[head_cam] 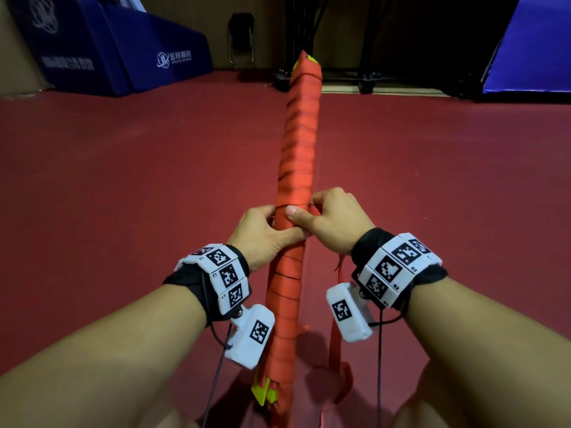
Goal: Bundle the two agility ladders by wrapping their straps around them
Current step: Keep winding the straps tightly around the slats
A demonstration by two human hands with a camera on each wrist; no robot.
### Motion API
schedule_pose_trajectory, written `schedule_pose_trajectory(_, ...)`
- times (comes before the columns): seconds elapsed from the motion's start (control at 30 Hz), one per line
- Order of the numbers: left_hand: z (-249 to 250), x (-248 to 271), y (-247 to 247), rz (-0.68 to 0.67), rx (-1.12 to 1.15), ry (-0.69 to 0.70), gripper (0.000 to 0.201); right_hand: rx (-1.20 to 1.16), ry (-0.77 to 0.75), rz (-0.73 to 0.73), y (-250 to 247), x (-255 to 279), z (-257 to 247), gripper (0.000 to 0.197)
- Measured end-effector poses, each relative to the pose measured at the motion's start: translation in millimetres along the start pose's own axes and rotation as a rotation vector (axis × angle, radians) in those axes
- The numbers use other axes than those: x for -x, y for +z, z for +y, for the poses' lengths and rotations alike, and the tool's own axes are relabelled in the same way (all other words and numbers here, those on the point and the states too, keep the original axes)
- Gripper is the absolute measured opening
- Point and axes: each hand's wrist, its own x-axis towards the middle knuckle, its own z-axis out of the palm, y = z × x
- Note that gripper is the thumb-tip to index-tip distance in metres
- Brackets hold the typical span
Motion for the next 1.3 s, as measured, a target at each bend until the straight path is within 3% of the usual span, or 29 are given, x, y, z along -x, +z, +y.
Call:
schedule_pose_trajectory(0.2, 0, 0, -4, -0.05, -0.11, -0.014, 0.062, -0.059, 0.024, -0.065, 2, -2, 5, 0.041)
schedule_pose_trajectory(0.4, 4, 4, -8, -0.065, -0.175, 0.058, 0.05, -0.03, 0.014, -0.078, 3, -1, 2, 0.041)
schedule_pose_trajectory(0.73, -1, -1, -4, -0.128, 0.04, -0.111, 0.08, -0.047, 0.008, -0.022, 2, -6, 13, 0.035)
schedule_pose_trajectory(0.83, -3, -2, -6, -0.08, 0.04, -0.124, 0.07, -0.053, 0.02, -0.008, 0, -6, 16, 0.041)
schedule_pose_trajectory(0.93, -7, -3, -8, -0.011, 0.018, -0.109, 0.077, -0.009, 0.054, 0.006, 1, -8, 20, 0.054)
schedule_pose_trajectory(1.03, -7, -1, -8, 0.021, -0.021, -0.09, 0.079, 0.05, 0.109, -0.015, 8, -10, 20, 0.052)
schedule_pose_trajectory(1.1, -4, 1, -8, 0.055, -0.071, -0.074, 0.078, 0.08, 0.131, -0.029, 12, -10, 17, 0.048)
schedule_pose_trajectory(1.3, 2, 5, -6, 0.068, -0.296, 0.003, 0.07, 0.113, 0.115, -0.061, 12, 2, -2, 0.064)
